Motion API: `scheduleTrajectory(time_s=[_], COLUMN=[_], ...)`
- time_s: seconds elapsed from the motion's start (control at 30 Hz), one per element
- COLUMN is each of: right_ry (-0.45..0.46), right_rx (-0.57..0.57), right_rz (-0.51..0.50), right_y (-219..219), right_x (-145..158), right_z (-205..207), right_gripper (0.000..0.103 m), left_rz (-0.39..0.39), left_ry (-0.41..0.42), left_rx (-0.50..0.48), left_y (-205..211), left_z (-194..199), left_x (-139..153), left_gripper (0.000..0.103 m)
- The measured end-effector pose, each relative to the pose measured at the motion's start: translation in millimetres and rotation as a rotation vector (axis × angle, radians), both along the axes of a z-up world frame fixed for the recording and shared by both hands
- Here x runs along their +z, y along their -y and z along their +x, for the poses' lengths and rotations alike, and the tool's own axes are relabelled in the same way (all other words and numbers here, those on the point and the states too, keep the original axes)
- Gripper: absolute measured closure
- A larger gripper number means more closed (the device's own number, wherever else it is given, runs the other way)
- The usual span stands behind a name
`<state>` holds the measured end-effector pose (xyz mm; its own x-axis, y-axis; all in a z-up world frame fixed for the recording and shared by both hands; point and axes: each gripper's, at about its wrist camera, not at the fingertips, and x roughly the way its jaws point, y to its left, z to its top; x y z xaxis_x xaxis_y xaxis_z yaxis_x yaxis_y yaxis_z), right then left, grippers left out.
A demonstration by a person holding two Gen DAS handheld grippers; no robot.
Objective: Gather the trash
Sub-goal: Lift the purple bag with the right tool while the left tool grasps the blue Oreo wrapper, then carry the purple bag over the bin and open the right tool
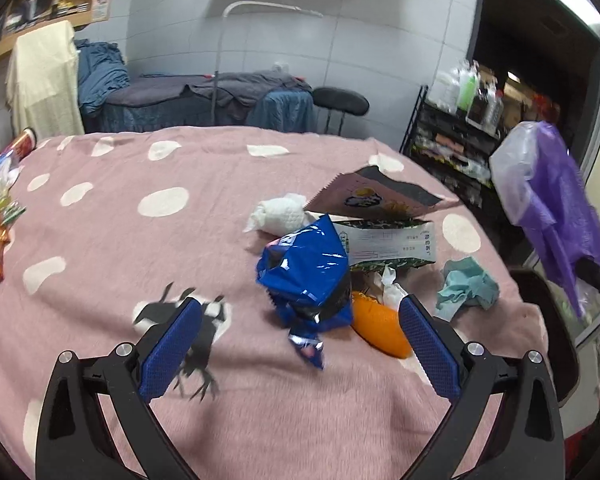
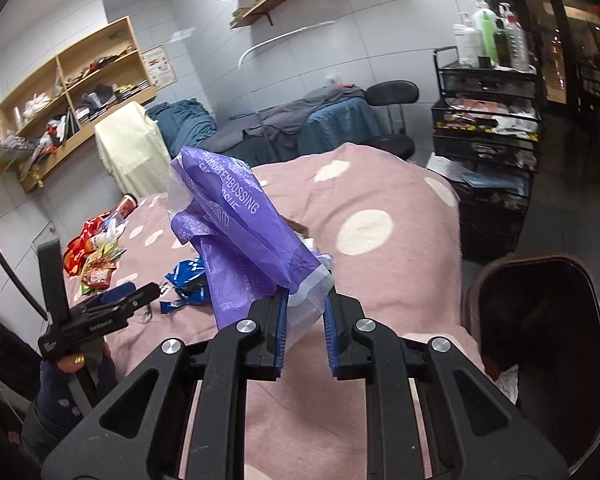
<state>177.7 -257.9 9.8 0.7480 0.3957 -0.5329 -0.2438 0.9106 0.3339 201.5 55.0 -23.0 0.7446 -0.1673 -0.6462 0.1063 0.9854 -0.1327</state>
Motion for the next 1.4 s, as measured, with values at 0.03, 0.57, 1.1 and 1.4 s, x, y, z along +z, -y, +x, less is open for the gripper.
scheduleTrajectory(time_s=[0.03,0.57,1.1,1.4], right_ry=[-0.003,-0.046,0.006,-0.063], right_rx=[-0.004,-0.049,-0.215,-0.475], right_rz=[0.0,0.03,0.04,-0.038], right_y=[3,23,71,132], right_x=[-2,-22,-19,-37], right_z=[0,-8,-33,-39], right_gripper=[0.086,0.086,0.086,0.086], left_rz=[0.022,0.049,-0.104,-0.138], left_ry=[-0.022,-0.137,0.05,0.075], left_rx=[-0.017,-0.019,-0.129,-0.315], left_y=[6,13,56,127], left_z=[10,34,-41,-45], left_x=[-2,-22,27,39], left_gripper=[0.006,0.07,0.073,0.073])
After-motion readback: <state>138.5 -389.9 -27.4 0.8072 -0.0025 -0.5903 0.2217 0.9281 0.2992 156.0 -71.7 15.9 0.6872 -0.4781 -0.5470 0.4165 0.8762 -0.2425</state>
